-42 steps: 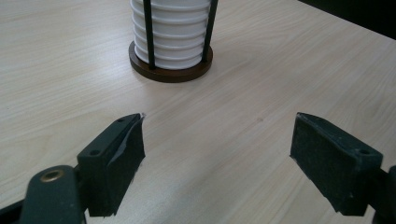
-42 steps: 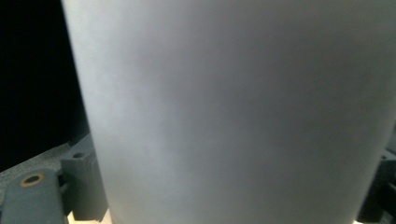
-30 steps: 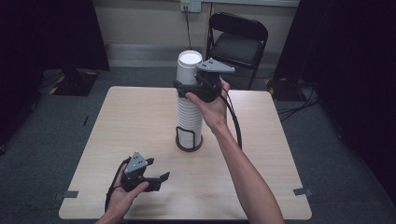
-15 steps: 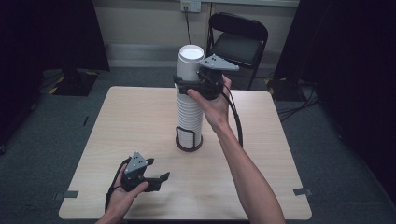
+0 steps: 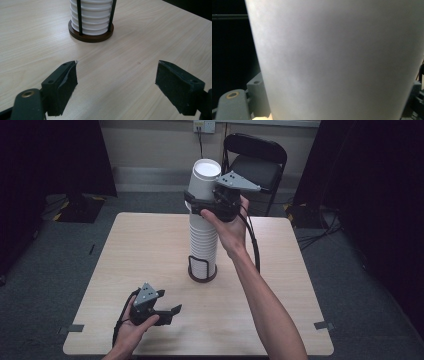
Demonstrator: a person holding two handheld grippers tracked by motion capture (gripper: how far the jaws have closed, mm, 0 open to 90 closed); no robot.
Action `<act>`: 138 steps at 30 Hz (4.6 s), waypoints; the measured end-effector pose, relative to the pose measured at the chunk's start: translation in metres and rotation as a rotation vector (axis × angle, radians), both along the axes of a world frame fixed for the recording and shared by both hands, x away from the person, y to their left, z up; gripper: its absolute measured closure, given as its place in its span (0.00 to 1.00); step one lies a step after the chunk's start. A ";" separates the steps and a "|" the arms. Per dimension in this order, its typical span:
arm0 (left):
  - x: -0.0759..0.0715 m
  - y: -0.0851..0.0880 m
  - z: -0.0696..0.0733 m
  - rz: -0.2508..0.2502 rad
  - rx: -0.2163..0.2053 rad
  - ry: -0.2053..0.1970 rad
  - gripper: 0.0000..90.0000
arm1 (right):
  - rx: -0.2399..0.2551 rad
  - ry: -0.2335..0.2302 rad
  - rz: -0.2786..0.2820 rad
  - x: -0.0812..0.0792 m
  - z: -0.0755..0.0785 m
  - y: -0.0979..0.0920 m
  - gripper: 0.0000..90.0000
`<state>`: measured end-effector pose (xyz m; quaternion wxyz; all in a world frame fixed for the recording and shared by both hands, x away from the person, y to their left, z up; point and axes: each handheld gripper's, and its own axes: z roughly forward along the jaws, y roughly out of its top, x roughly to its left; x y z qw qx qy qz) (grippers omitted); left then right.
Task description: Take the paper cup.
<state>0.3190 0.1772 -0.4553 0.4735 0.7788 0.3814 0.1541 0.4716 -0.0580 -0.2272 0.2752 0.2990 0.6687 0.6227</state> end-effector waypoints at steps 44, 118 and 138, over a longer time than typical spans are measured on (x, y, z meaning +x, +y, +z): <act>-0.001 -0.003 -0.002 -0.007 -0.040 -0.001 0.21 | 0.123 -0.003 0.005 -0.028 0.037 -0.042 0.15; 0.005 -0.052 0.019 -0.048 -0.091 -0.246 0.34 | 0.263 0.586 0.110 -0.100 -0.172 -0.077 0.16; 0.004 -0.056 0.016 -0.062 -0.123 -0.261 0.50 | 0.460 0.763 0.179 -0.114 -0.197 -0.069 0.16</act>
